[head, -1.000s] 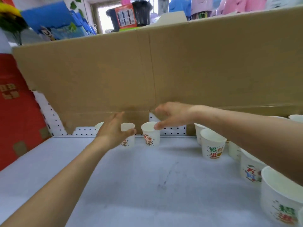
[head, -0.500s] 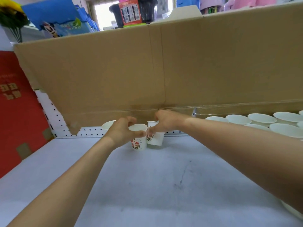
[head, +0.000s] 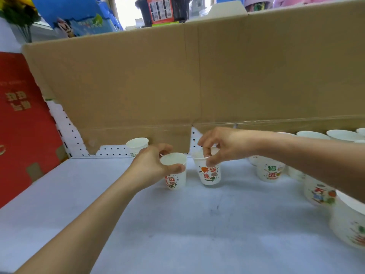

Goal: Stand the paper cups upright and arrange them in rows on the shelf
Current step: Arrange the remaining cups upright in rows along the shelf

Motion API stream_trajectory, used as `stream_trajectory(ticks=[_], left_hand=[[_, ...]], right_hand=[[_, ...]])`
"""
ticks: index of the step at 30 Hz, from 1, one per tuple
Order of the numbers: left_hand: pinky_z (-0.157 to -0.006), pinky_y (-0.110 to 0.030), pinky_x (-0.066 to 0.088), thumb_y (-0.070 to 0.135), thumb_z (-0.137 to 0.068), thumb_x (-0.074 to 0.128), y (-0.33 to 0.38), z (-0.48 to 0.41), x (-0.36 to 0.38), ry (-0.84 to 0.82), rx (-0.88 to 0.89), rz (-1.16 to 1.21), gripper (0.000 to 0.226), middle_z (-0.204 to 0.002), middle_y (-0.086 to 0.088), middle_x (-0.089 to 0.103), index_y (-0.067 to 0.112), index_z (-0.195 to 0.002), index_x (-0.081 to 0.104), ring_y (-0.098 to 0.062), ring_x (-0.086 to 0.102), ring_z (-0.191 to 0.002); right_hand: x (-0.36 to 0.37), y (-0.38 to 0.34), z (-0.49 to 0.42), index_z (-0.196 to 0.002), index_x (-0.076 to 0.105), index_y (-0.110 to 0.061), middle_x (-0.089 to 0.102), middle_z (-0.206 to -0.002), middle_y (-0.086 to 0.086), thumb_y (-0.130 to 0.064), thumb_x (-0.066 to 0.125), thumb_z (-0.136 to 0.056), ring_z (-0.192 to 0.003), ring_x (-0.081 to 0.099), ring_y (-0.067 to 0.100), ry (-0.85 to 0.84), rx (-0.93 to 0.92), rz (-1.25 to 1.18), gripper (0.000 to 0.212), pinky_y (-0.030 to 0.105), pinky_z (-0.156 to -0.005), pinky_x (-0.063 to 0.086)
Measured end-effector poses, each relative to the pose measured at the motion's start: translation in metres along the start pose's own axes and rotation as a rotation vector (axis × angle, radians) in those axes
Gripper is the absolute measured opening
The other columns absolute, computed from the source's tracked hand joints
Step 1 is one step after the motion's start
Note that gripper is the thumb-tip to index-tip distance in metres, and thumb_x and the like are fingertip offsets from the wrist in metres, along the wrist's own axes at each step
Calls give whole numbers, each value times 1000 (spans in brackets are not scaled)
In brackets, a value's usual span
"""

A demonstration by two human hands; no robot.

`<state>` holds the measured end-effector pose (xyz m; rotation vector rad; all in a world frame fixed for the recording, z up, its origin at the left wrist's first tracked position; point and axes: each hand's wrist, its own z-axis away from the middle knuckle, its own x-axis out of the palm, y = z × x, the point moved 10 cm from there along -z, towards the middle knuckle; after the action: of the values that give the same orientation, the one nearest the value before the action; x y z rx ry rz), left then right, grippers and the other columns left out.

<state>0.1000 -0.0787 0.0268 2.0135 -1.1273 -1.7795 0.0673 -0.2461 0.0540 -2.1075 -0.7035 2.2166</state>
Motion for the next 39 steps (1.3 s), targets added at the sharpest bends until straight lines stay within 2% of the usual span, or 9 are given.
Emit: stream_trajectory(ticks=[3,7,11,14,17,23,28,33,39], left_hand=[[-83,-26,48,50,-65,80,28,14,14,-38,87,-11,62,-109,17,61,32,-121,59,-1,57,-98],[-78,-22,48,51,-65,81,66,29,37,-87,186,35,63,-106,21,60,32,-121,60,4,57,-91],[-81,-25,50,54,-62,81,94,43,60,-116,239,79,64,-107,20,59,35,-119,60,2,57,-92],[-82,-26,50,56,-61,81,108,50,70,-114,240,93,66,-107,22,59,36,-120,59,3,57,-92],[-81,-25,49,56,-61,81,120,57,78,-107,234,94,69,-108,21,58,34,-122,59,2,56,-93],[-83,-29,52,58,-61,80,132,73,84,-77,201,84,71,-108,19,58,35,-124,57,3,55,-94],[-82,-28,52,60,-59,80,142,89,87,-61,200,88,71,-105,21,57,38,-122,57,2,55,-93],[-83,-28,52,61,-57,81,158,108,96,-69,218,105,74,-107,20,58,37,-123,56,4,54,-98],[-84,-32,53,64,-55,80,176,121,109,-69,220,142,78,-107,20,58,38,-124,53,2,54,-97]], right_hand=[[-1,12,44,-76,72,-26,49,-137,-16,-28,77,-78,-121,45,3,-49,-16,65,6,30,-100,39],[-6,25,93,-81,73,-26,51,-111,-20,-32,78,-77,-96,44,-4,-1,-10,238,9,16,-77,37],[-13,28,129,-84,73,-31,43,-90,-21,-38,76,-77,-90,37,-4,30,-37,386,11,22,-76,41],[-15,35,144,-84,73,-31,48,-90,-15,-40,75,-77,-92,40,4,-3,-29,447,12,34,-78,45],[-18,42,153,-85,73,-31,52,-90,-12,-40,75,-77,-91,42,7,-16,-15,491,13,37,-76,46],[-21,45,160,-70,63,-36,51,-82,-13,-46,73,-75,-86,47,7,-4,-19,505,15,28,-61,40],[-18,43,160,-61,54,-39,50,-82,-14,-47,73,-74,-84,51,10,0,-20,492,24,31,-63,44],[-25,42,166,-85,71,-35,58,-83,-10,-55,70,-74,-85,53,9,25,-37,411,22,37,-68,49],[-39,44,182,-88,75,-34,60,-90,-11,-39,68,-84,-88,55,7,68,-81,154,9,38,-81,49]])
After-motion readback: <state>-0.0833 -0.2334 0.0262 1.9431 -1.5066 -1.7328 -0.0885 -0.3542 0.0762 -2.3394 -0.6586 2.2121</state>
